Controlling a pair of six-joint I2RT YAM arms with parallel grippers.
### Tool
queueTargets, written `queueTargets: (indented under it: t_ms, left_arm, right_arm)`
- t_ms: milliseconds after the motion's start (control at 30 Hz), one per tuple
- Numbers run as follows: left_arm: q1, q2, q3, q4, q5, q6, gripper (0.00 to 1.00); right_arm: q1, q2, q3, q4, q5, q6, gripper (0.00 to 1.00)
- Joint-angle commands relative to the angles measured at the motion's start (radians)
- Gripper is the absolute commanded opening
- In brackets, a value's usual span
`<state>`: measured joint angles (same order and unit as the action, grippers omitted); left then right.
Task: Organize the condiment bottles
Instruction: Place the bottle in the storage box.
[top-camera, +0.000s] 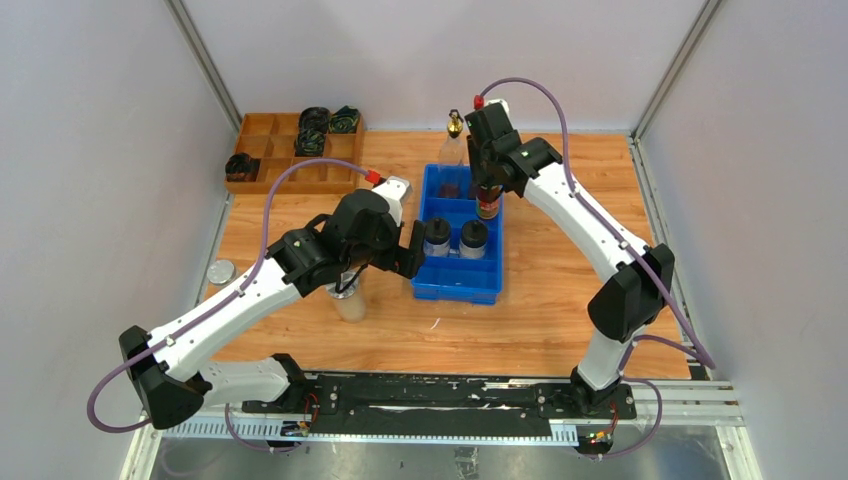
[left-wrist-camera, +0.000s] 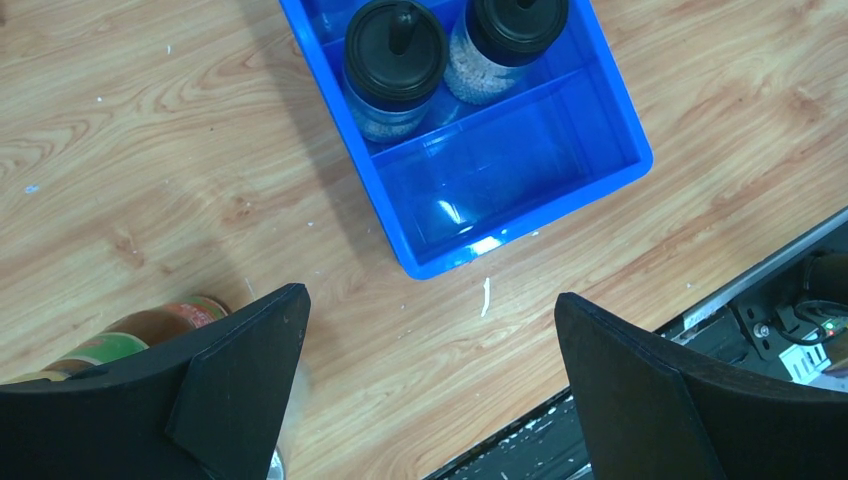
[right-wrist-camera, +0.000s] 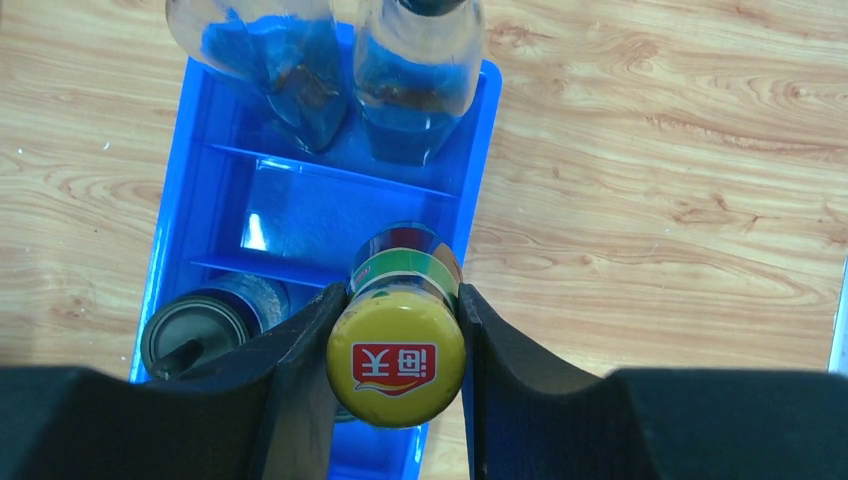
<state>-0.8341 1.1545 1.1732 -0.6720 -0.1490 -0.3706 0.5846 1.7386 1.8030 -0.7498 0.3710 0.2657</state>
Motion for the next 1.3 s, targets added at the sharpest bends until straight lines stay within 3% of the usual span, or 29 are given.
queueTargets:
  t_ms: [0,533,867,1233,1267]
  left_arm:
    - [0.004,0.003,0.022,-0.011,-0.017,0.015,1.0]
    - [0.004,0.009,0.012,-0.017,-0.024,0.018,1.0]
    - [0.004,0.005,0.001,-0.017,-0.053,0.013,1.0]
    - [0.004,0.014,0.027,-0.028,-0.073,0.016,1.0]
    - [0.005,0.013,0.029,-0.029,-0.076,0.016,1.0]
  right_arm:
    - [0.024,0.001,0.002,0.114,0.03,0.003,0.0]
    - [0.045,-0.04,-0.235,0.267,0.033,0.062,0.0]
    - [0.071,-0.133,-0.514,0.526,0.069,0.084,0.0]
    - [0.073,-0.129,-0.562,0.605,0.082,0.106,0.0]
    - [0.073,-0.125,-0.557,0.601,0.081,0.106,0.05]
